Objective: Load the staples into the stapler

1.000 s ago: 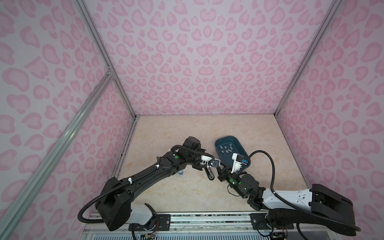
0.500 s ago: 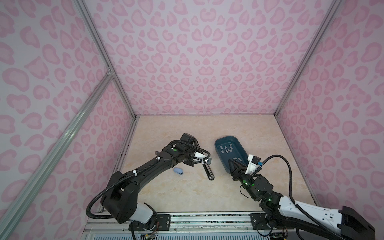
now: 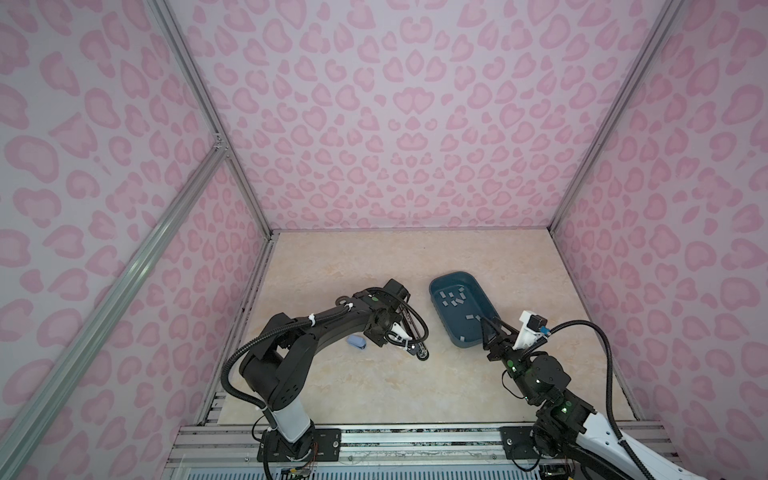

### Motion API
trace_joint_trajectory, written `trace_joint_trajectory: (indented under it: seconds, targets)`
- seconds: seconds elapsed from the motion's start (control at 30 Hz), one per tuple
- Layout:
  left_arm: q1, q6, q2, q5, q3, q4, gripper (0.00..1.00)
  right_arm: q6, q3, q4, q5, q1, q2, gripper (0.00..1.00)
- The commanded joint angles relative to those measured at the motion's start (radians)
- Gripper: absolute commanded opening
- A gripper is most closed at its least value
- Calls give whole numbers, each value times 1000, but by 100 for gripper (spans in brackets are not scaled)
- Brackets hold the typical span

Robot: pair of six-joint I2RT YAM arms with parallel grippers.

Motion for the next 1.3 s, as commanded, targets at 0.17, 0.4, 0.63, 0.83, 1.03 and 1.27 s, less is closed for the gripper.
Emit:
trace_joint_trajectory:
  seconds: [0.17,0.4,0.63,0.83,1.03,1.27]
  targets:
    - [-15,34,51,-7,13,-29,33,-11,25,101,-127,-56,195,49]
    - [-25,12,138,-15,78,-38,40,-3,30,130,-148,-69,252,48]
    - [-24,19,131,-46,74,-29,60,7,12,112,-150,-84,195,49]
    - [-5,37,92,-87,46,-19,63,11,1,91,-145,-87,145,49]
    - [28,54,68,-120,25,22,63,12,-6,70,-138,-88,106,50]
    - [22,11,112,-156,71,91,60,11,-13,62,-133,-89,77,51]
